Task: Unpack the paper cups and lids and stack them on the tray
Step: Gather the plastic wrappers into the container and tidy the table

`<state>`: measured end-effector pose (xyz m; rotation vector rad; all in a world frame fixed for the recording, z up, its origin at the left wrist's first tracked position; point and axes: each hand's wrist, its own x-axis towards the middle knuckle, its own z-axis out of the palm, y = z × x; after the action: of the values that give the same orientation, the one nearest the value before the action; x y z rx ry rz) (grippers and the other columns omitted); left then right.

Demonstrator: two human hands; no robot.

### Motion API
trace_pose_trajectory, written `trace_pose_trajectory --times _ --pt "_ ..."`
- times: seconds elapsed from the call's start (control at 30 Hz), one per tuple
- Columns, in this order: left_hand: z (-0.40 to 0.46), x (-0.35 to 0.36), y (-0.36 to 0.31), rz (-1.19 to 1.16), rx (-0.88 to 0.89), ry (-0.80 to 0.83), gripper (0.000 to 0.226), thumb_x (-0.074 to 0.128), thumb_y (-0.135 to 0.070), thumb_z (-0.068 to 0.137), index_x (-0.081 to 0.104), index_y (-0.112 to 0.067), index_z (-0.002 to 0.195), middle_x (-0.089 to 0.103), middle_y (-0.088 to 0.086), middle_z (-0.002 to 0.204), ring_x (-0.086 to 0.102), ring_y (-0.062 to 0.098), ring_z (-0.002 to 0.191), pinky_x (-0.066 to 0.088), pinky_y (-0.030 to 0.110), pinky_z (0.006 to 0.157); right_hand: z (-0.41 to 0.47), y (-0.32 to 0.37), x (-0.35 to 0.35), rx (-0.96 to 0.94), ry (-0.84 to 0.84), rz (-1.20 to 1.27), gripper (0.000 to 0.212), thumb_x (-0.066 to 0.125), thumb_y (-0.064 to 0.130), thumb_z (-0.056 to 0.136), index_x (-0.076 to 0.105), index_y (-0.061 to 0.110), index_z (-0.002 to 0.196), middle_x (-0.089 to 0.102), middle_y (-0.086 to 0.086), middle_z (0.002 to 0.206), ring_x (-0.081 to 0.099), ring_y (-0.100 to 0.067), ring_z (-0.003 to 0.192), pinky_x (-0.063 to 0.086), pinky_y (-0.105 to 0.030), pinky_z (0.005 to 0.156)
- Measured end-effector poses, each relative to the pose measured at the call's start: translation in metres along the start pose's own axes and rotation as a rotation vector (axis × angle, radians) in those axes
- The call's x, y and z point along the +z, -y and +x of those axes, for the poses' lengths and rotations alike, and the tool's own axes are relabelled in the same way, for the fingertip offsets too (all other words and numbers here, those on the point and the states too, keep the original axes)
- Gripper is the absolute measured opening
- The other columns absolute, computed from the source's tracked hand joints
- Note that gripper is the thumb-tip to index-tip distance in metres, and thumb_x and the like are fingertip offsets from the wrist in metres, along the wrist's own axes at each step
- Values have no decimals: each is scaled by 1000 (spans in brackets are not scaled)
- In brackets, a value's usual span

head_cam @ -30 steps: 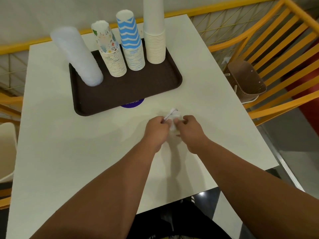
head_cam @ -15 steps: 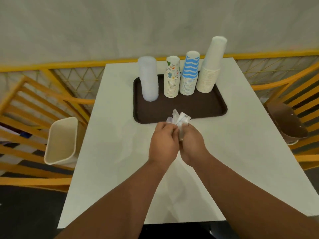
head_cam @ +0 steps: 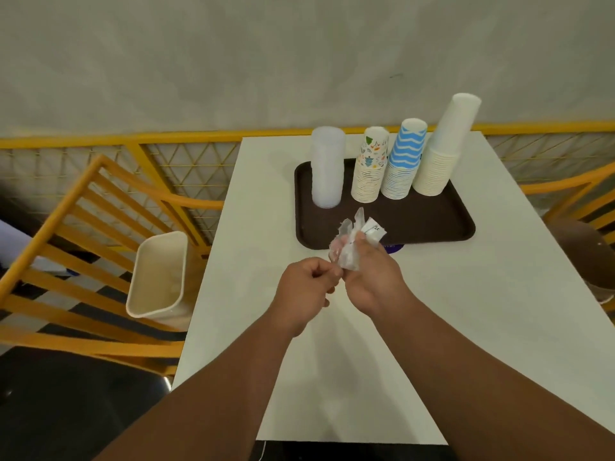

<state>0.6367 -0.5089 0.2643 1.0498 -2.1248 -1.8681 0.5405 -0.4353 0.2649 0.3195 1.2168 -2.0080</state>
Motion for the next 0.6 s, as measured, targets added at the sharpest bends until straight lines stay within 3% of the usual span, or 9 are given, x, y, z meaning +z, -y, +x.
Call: trace_pose_trajectory --times 0.07,0.17,0.3,0.4,0.53,0.6 --pt "5 -2 -5 8 1 -31 16 65 -25 93 73 -15 83 64 -6 73 55 6 64 45 23 61 1 4 1 40 40 -22 9 53 20 100 59 17 107 67 -7 98 67 -20 87 53 -41 90" --pt "8 -3 -12 -15 -15 -148 11 67 -18 91 77 -14 88 65 -4 68 51 7 55 42 23 58 0 12 2 112 55 -145 6 59 21 97 58 20 103 66 -10 113 66 -27 101 52 -44 96" --pt "3 1 -25 -344 -101 -127 16 61 1 91 73 -8 97 73 9 83 67 24 72 57 30 66 -3 15 8 128 126 -241 14 55 20 99 60 18 111 67 -10 110 65 -29 102 51 -48 97" --pt "3 -4 -31 -493 -131 -180 24 53 4 93 69 -7 106 75 14 97 73 29 90 59 38 84 0 9 17 75 158 -266 24 54 19 100 56 16 123 67 -9 113 66 -27 101 54 -39 83" --pt "9 -16 -32 -636 -201 -320 24 47 -10 99 65 -21 88 74 8 91 72 25 90 57 39 87 6 -7 38 -40 184 -326 14 52 18 100 57 18 113 67 0 95 66 -18 89 54 -31 78" --pt "13 -17 -30 -633 -177 -375 27 44 -22 103 63 -29 84 71 -2 89 68 16 88 55 34 86 10 -22 54 -67 203 -360 14 50 17 101 61 18 110 71 -2 96 70 -17 89 56 -30 80"
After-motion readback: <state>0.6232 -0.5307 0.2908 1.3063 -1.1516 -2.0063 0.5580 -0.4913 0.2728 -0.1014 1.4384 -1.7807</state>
